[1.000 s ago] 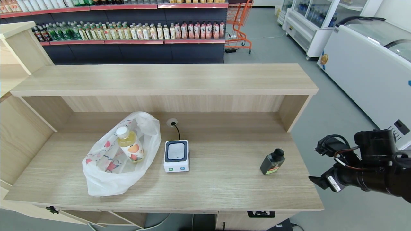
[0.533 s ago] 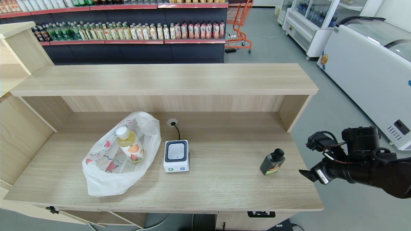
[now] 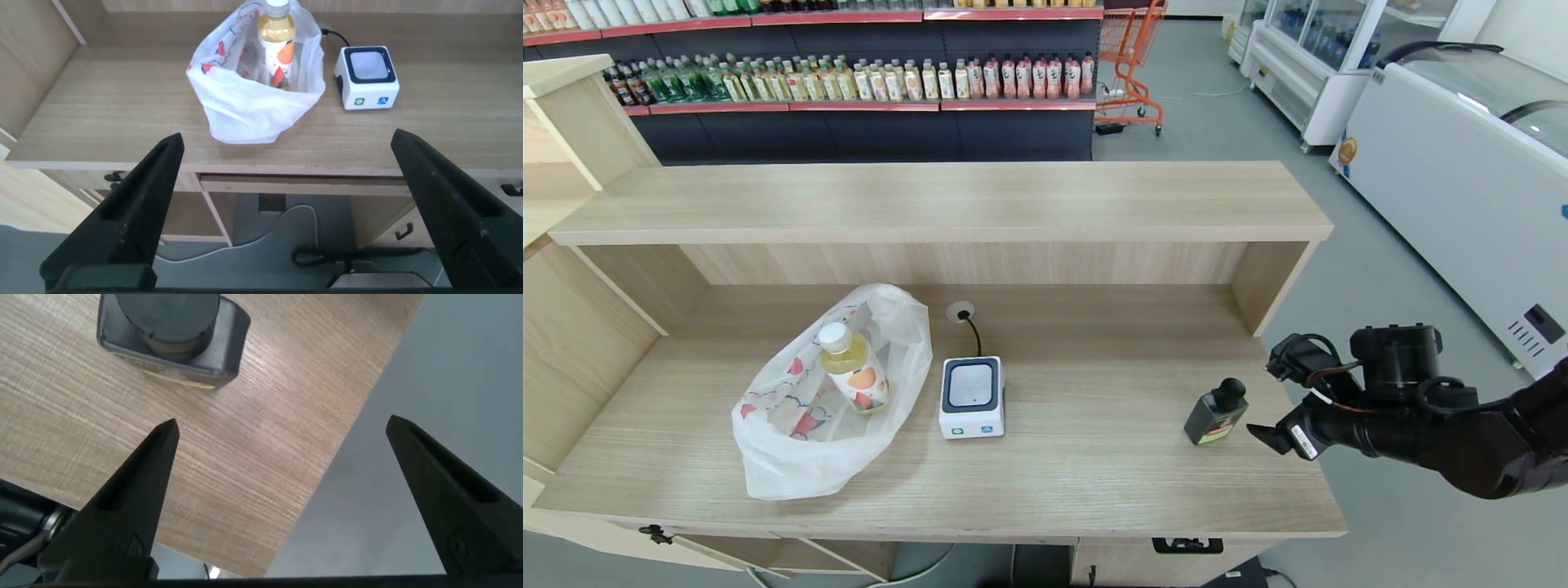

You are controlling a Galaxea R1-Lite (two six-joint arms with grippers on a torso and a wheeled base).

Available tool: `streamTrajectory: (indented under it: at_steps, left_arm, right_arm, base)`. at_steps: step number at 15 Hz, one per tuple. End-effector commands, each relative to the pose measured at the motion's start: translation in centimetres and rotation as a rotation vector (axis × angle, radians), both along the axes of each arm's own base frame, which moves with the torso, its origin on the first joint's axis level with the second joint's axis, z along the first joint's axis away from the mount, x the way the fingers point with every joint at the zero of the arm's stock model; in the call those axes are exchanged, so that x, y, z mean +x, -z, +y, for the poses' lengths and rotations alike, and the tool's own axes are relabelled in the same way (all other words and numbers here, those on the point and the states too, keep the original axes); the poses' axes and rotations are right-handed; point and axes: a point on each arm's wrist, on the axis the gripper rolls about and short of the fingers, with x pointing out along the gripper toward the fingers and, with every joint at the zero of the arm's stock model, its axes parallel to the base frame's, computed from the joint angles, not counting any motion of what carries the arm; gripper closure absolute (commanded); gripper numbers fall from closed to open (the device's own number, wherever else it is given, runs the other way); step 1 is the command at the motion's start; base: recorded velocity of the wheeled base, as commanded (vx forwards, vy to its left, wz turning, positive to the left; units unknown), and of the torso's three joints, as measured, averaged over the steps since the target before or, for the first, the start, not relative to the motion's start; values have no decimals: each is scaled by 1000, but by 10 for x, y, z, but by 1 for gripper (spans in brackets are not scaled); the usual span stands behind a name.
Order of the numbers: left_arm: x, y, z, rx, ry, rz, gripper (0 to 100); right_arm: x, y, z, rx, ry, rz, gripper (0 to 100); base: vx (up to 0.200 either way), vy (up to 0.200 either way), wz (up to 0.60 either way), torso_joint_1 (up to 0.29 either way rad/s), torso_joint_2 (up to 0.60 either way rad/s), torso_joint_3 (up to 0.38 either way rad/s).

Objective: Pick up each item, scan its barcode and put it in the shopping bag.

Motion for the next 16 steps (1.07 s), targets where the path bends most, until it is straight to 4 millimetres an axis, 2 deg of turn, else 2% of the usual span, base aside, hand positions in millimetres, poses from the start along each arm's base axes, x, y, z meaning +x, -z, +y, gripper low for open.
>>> streamTrajectory:
  at_steps: [1,16]
  left_arm:
    - [0,0,0,0,0,0,0]
    - [0,0,0,0,0,0,0]
  right_arm:
    - [4,11,2,-3,-7,20,0]
    - [37,26,23,14,-51,-22,0]
  base:
    - [0,0,0,0,0,0]
    - [0,0,0,0,0,0]
